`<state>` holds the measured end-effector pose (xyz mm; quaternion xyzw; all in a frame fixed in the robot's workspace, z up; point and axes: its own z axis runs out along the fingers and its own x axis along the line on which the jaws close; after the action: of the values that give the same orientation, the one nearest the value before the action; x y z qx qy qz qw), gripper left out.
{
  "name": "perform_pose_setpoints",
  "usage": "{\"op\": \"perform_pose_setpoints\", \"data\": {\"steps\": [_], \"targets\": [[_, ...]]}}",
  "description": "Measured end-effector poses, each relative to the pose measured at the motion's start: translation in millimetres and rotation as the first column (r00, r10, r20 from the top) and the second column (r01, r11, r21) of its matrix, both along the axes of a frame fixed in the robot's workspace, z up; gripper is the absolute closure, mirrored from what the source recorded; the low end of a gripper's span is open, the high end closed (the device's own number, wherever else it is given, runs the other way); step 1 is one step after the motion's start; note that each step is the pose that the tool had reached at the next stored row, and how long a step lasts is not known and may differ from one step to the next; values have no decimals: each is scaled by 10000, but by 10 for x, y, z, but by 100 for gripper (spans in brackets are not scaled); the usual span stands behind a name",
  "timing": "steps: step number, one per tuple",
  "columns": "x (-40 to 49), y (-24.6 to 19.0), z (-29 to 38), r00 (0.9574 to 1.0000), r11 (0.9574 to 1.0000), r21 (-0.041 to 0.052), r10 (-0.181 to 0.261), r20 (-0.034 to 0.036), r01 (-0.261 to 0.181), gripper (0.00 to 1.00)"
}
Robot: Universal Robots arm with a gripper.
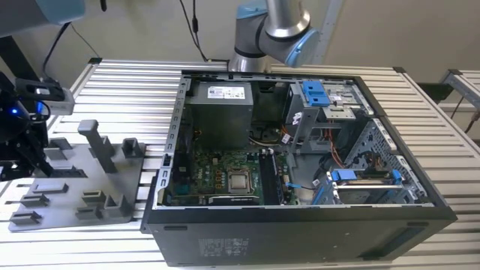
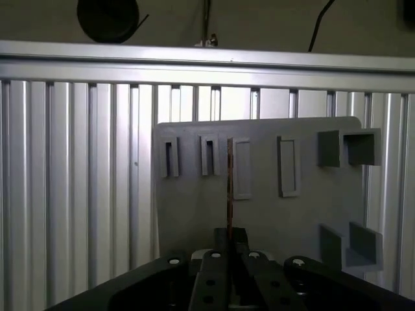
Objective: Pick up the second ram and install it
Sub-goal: 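Pick up the second ram and move it above second insertion slot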
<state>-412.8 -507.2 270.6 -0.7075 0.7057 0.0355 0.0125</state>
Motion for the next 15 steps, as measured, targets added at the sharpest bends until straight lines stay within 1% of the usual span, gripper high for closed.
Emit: {"op": "perform_pose_setpoints", "data": {"steps": [15], "targets": [[0, 0, 109, 10000, 10000, 0, 0, 1, 0, 86]]}}
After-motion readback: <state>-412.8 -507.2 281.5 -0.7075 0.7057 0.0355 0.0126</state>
